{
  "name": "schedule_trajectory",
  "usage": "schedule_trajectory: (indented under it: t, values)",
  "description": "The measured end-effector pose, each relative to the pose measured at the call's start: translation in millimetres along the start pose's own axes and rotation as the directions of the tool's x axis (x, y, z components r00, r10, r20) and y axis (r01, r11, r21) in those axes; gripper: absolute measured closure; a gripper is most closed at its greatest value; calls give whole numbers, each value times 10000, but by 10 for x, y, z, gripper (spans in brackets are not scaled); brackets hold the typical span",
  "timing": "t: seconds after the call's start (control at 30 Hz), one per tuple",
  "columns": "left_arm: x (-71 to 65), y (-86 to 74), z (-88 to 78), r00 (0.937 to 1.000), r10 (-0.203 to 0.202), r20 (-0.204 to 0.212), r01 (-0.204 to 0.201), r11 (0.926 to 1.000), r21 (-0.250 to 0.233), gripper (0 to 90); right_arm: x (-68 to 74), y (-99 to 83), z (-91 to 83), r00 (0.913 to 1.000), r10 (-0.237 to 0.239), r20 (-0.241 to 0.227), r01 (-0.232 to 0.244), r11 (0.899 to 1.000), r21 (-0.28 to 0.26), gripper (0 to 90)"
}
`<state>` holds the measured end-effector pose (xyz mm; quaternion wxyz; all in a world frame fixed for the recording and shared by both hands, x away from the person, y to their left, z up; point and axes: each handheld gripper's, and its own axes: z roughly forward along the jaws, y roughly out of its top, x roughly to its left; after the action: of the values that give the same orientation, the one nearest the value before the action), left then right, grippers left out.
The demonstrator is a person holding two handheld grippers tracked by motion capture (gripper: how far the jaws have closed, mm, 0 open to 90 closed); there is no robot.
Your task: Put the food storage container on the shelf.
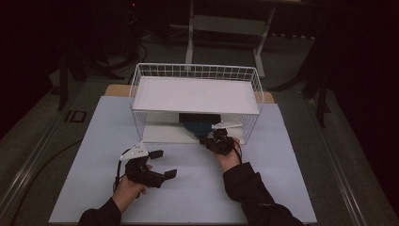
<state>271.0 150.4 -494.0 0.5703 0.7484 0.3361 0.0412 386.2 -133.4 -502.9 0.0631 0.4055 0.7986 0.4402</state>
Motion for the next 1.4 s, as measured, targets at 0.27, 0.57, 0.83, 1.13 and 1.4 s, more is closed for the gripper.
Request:
schedule_trajectory:
  t: [0.27,0.57,0.83,1.13,1.4]
  values:
    - [-21,2,-2,9999,101,0,-101,9999,22,2,71,-9,-6,9994,-106,-336,105,9999,-26,830]
    - [-95,75,-55,9991,414,-48,-413,9991,77,2,293,-107,-237,9888,-593,-1373,518,9970,-574,240]
    - [-165,152,-121,9975,700,81,-701,9975,83,2,359,-172,-479,9839,-833,-1583,701,9937,-872,151]
    - [-160,125,-234,9974,722,-14,-722,9974,11,2,323,-304,-828,9838,-1170,-1355,992,9863,-1317,148]
    - [-162,40,-327,9965,829,51,-830,9965,37,2,290,-511,-1026,9853,-1119,-1288,947,9866,-1329,148]
